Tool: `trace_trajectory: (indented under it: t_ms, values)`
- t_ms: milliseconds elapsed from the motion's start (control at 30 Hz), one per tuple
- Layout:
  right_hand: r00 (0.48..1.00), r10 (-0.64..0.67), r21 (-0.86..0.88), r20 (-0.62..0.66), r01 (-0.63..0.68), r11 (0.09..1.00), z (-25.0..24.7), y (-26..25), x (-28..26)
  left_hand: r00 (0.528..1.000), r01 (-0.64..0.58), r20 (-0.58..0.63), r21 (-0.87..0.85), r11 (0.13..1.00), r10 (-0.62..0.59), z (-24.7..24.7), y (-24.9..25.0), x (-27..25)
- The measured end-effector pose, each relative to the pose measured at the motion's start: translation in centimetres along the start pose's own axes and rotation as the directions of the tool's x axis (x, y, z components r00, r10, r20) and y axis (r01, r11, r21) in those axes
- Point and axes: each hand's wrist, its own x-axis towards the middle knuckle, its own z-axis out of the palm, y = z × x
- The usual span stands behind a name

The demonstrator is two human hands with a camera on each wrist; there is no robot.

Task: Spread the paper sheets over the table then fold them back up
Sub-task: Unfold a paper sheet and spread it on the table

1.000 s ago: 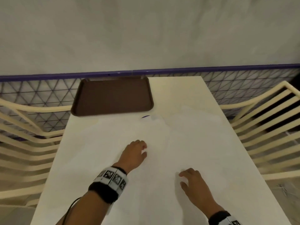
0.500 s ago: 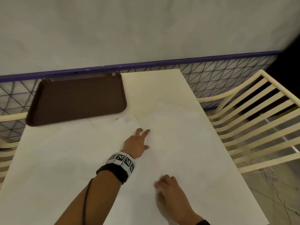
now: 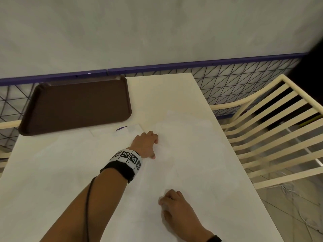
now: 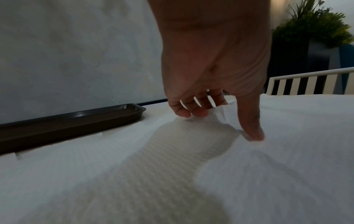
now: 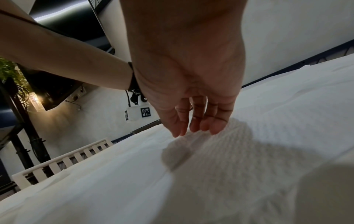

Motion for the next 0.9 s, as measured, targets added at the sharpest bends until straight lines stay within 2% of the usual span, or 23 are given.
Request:
trace_trajectory:
  t_ms: [133, 233, 300, 333, 400, 467, 533, 567, 600, 667, 700, 767, 833, 900]
  values:
    - [1.000, 0.003, 0.027, 0.019, -0.003, 1.000, -0.4, -0.1, 0.1, 0.995, -0.008, -0.102, -0.103, 0.995, -0.003, -0.5, -0.4, -0.6]
    - [0.997, 0.019, 0.049, 0.071, -0.022, 0.999, -0.5, 0.2, 0.3, 0.987, -0.035, -0.158, -0.119, 0.992, 0.016, -1.6, -0.4, -1.8]
    - [0.998, 0.030, 0.100, 0.061, -0.036, 0.994, -1.3, 0.1, 0.4, 0.979, -0.055, -0.203, -0.126, 0.991, 0.028, -2.7, -0.4, -3.2]
    - [0.999, 0.040, 0.135, 0.012, -0.041, 0.990, -2.0, 0.0, 0.5, 0.974, -0.060, -0.223, -0.125, 0.990, 0.031, -3.3, -0.4, -3.9]
    - [0.978, 0.048, 0.185, -0.201, -0.010, 0.983, -3.8, -0.8, 1.0, 0.966, -0.076, -0.253, -0.118, 0.990, 0.044, -4.3, -0.5, -5.6]
    - [0.908, 0.079, 0.199, -0.411, 0.004, 0.980, -6.2, -2.1, 1.6, 0.956, -0.135, -0.274, -0.093, 0.986, 0.105, -5.0, -0.6, -7.1]
    - [0.845, 0.108, 0.198, -0.523, -0.002, 0.980, -8.6, -3.7, 2.5, 0.945, -0.196, -0.277, -0.055, 0.979, 0.174, -5.6, -0.5, -8.6]
    - [0.837, 0.138, 0.225, -0.529, -0.019, 0.974, -9.7, -4.4, 3.0, 0.940, -0.208, -0.288, -0.057, 0.976, 0.184, -5.9, -0.4, -9.2]
    - [0.853, 0.191, 0.287, -0.486, -0.051, 0.956, -10.7, -5.1, 3.6, 0.935, -0.215, -0.306, -0.082, 0.973, 0.181, -6.1, -0.3, -9.8]
    - [0.903, 0.287, 0.481, -0.318, -0.107, 0.870, -12.0, -6.2, 4.6, 0.922, -0.223, -0.361, -0.199, 0.954, 0.141, -6.5, -0.4, -11.0]
    - [0.921, 0.300, 0.571, -0.246, -0.112, 0.813, -12.3, -6.5, 5.1, 0.909, -0.227, -0.402, -0.266, 0.937, 0.106, -6.8, -0.3, -11.6]
    - [0.926, 0.312, 0.646, -0.212, -0.107, 0.756, -12.7, -7.3, 5.7, 0.883, -0.201, -0.469, -0.311, 0.929, 0.034, -7.3, -0.3, -12.7]
    - [0.939, 0.261, 0.578, -0.225, -0.087, 0.812, -13.1, -8.3, 5.9, 0.861, -0.171, -0.507, -0.210, 0.963, 0.042, -8.0, 0.4, -14.1]
    - [0.970, 0.160, 0.462, -0.184, -0.058, 0.885, -13.8, -9.7, 5.8, 0.869, -0.193, -0.485, -0.162, 0.968, 0.092, -8.9, 1.6, -15.4]
